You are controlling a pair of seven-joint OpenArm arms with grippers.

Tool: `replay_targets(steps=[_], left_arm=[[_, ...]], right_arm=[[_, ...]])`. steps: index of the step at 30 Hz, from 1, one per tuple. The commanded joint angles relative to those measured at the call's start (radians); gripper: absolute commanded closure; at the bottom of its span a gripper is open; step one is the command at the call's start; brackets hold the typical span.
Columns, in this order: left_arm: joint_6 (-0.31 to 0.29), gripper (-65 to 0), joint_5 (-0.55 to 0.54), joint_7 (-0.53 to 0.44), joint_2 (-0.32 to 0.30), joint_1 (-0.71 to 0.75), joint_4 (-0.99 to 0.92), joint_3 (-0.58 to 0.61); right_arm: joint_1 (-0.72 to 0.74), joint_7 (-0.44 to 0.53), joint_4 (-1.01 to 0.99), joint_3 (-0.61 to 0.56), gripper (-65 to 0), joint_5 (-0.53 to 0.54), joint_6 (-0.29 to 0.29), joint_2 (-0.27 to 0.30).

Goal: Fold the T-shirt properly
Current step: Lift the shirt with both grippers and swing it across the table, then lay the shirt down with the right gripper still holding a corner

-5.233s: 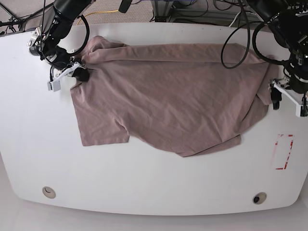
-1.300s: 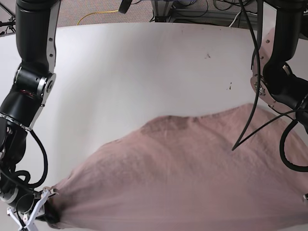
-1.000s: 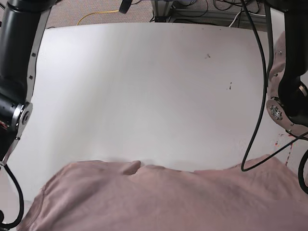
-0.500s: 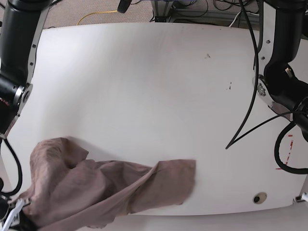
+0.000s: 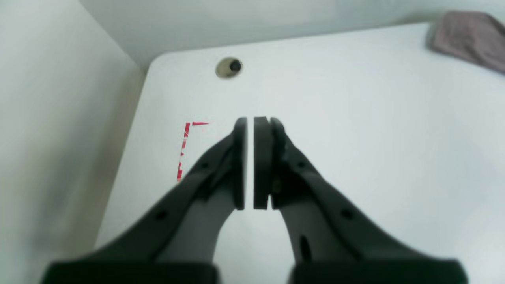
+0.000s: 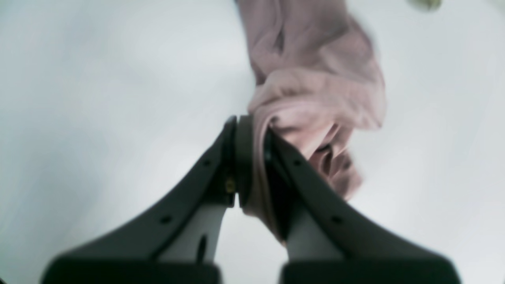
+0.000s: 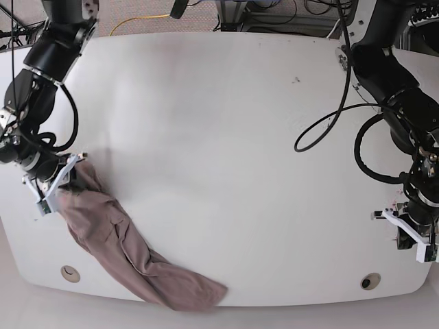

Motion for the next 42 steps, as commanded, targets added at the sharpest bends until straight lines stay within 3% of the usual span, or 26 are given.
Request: replay_targets(steps=[1, 6, 13, 21, 28, 34, 39, 42], left_arm=[[0.001, -0.3, -0.011, -0.077, -0.011, 0.004, 0.016, 0.001], [0.001, -0.3, -0.011, -0.095, -0.014, 0.048, 0.016, 0.001], [0.001, -0.4, -0.009, -0.093, -0.028, 0.044, 0.015, -0.054], [0.001, -0.4, -0.009, -0.093, -0.141, 0.024, 0.012, -0.131], [0.001, -0.4, -0.009, -0.093, -0.273, 0.018, 0.013, -0.163], [0.001, -0.4, -0.009, -0.092, -0.324, 0.012, 0.01, -0.192], [0.001, -0.4, -0.009, -0.092, -0.327, 0.019, 0.013, -0.202], [0.001, -0.4, -0.009, -0.09, -0.321, 0.033, 0.016, -0.205]], right_arm=[[-0.024, 0.026, 0.042, 0.009, 0.0, 0.029, 0.002, -0.028], [-0.112, 0.026, 0.071, 0.009, 0.0, 0.036, 0.002, -0.111], [-0.119, 0.026, 0.066, 0.0, 0.0, 0.032, 0.002, -0.217], [-0.138, 0.082, 0.063, -0.141, 0.0, 0.032, 0.002, -0.373], [-0.215, 0.106, 0.035, -0.391, 0.0, 0.03, 0.002, -0.548], [-0.268, 0.226, 0.02, -0.758, 0.0, 0.03, 0.002, -0.55], [-0.239, 0.197, 0.02, -0.721, 0.0, 0.033, 0.002, -0.521], [-0.215, 0.171, 0.02, -0.707, 0.0, 0.043, 0.002, -0.421]])
